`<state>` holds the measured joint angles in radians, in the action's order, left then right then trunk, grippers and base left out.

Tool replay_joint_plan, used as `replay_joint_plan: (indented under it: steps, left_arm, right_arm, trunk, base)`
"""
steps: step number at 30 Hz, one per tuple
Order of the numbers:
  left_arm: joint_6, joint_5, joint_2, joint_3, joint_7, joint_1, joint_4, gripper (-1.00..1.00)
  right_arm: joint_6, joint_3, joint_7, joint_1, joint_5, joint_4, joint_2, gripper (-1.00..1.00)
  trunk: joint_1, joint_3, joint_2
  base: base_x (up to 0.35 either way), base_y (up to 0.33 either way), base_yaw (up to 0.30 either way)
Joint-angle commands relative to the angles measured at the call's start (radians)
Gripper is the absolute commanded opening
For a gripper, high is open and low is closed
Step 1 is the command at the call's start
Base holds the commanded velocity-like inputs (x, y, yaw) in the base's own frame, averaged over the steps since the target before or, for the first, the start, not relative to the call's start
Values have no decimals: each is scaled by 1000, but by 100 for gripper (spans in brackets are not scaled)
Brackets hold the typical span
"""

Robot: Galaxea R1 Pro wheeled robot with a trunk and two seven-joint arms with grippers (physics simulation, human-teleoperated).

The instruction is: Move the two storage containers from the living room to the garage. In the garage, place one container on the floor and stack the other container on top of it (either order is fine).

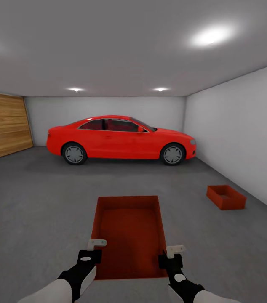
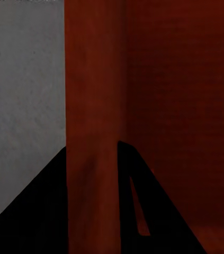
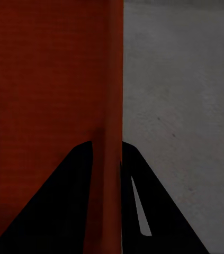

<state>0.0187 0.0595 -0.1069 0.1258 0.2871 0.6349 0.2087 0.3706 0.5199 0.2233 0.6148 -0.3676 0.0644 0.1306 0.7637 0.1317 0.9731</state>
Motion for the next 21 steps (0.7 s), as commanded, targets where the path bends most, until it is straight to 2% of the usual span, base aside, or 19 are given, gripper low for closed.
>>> replay_joint_plan:
  steps: [1, 11, 16, 21]
  left_arm:
    - [1, 57, -7, -26, 0, 2, 7, -100]
    - [-5, 57, -7, -28, 0, 2, 8, -100]
    - [-6, 57, -7, -28, 0, 2, 8, -100]
    - [-6, 57, -7, -28, 0, 2, 8, -100]
  right_arm:
    - [2, 21, -4, 0, -8, -1, 0, -100]
    - [3, 20, -4, 0, -8, -1, 0, -100]
    - [2, 21, -4, 0, -8, -1, 0, -100]
    - [2, 21, -4, 0, -8, -1, 0, -100]
  trunk:
    - [1, 2, 1]
    - [1, 2, 1]
    - [1, 0, 1]
    - [1, 0, 1]
  base:
    - [263, 74, 0]
    - [54, 12, 1]
    - [1, 0, 154]
    - [0, 0, 38]
